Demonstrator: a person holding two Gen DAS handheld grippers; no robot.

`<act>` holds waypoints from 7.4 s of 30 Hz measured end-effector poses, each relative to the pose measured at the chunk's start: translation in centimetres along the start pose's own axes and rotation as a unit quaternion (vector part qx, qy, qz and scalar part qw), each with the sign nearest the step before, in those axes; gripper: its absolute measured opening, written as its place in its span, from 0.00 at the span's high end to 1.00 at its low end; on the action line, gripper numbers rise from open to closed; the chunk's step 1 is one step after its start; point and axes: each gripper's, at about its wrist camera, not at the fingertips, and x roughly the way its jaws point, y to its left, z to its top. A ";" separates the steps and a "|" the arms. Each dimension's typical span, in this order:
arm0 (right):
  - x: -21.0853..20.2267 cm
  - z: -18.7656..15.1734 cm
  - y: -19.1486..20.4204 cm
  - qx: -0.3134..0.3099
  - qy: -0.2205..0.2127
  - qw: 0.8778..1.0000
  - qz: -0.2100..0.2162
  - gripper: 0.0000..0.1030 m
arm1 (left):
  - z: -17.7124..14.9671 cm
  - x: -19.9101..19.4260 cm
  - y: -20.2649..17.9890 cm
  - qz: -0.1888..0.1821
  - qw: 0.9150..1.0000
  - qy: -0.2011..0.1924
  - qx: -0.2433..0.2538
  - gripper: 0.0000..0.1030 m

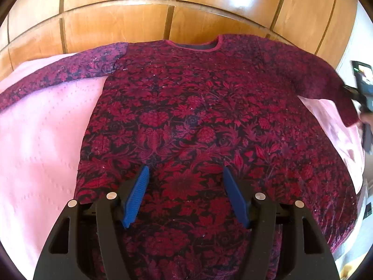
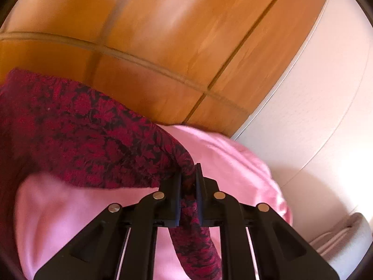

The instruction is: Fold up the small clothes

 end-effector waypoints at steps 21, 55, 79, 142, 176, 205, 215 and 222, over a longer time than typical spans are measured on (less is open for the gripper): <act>-10.8 -5.8 7.7 0.085 0.116 0.877 0.458 0.54 | -2.2 -6.7 5.9 0.041 0.996 -0.012 -0.077 0.37; -18.2 -18.3 1.3 0.062 0.189 0.848 0.492 0.64 | -3.6 -11.5 6.7 -0.008 0.999 0.003 -0.042 0.57; 17.2 -9.1 -7.5 0.553 0.185 0.739 0.337 0.52 | 0.4 -0.2 1.2 0.006 1.000 0.018 0.017 0.46; -9.6 -0.9 13.2 0.113 0.062 0.840 0.528 0.24 | 15.6 6.3 9.4 -0.093 0.974 0.034 -0.204 0.60; -4.1 -2.5 19.2 0.056 0.062 0.952 0.294 0.02 | 10.5 2.2 14.5 0.038 0.974 -0.028 -0.221 0.67; -12.6 -5.3 24.8 -0.004 0.049 0.929 0.368 0.02 | 4.1 -5.9 41.6 0.048 0.813 -0.136 -0.564 0.49; -11.2 -4.5 25.6 -0.007 0.058 0.927 0.371 0.02 | 8.0 -5.3 40.6 0.112 0.852 -0.140 -0.492 0.90; -11.0 -4.6 25.5 -0.006 0.056 0.927 0.371 0.02 | 13.2 -8.1 27.3 0.057 0.934 -0.192 -0.297 0.90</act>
